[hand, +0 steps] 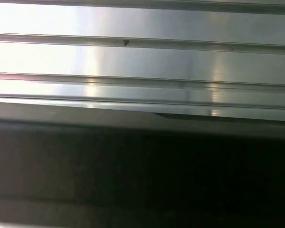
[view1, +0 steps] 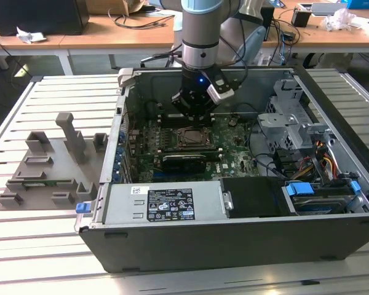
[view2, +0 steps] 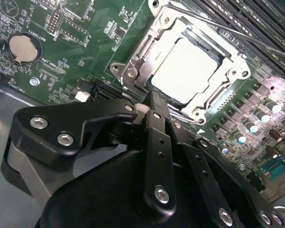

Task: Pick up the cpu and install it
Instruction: 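Install the first cpu locking lever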

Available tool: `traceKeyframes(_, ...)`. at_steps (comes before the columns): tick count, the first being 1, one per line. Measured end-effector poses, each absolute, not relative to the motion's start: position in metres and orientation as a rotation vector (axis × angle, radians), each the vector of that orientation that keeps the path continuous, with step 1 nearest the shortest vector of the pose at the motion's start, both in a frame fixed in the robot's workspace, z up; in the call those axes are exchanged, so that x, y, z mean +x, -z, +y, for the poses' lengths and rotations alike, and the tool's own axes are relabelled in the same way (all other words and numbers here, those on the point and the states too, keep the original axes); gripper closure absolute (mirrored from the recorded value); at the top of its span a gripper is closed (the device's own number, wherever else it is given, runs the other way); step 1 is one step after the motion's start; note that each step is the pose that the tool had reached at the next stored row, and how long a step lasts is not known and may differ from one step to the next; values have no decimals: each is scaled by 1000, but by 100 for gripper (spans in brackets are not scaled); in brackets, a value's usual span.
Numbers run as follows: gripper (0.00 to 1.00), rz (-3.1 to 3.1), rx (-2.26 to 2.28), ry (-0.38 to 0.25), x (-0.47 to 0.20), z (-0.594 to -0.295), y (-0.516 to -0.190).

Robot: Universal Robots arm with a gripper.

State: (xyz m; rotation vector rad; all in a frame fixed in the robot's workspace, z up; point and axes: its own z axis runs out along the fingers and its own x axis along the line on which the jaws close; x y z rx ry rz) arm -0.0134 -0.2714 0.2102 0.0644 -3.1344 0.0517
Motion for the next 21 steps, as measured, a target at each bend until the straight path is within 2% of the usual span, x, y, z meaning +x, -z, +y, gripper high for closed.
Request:
traceKeyframes(6, 89, -3137, 64, -51, -14, -271, -212)
traceKeyframes(9, 89, -3140, 65, -52, -14, -271, -227)
traceKeyframes(13, 89, -3144, 65, -48, -19, -271, -231)
traceKeyframes(21, 89, -3156, 64, 28, -38, -271, -231)
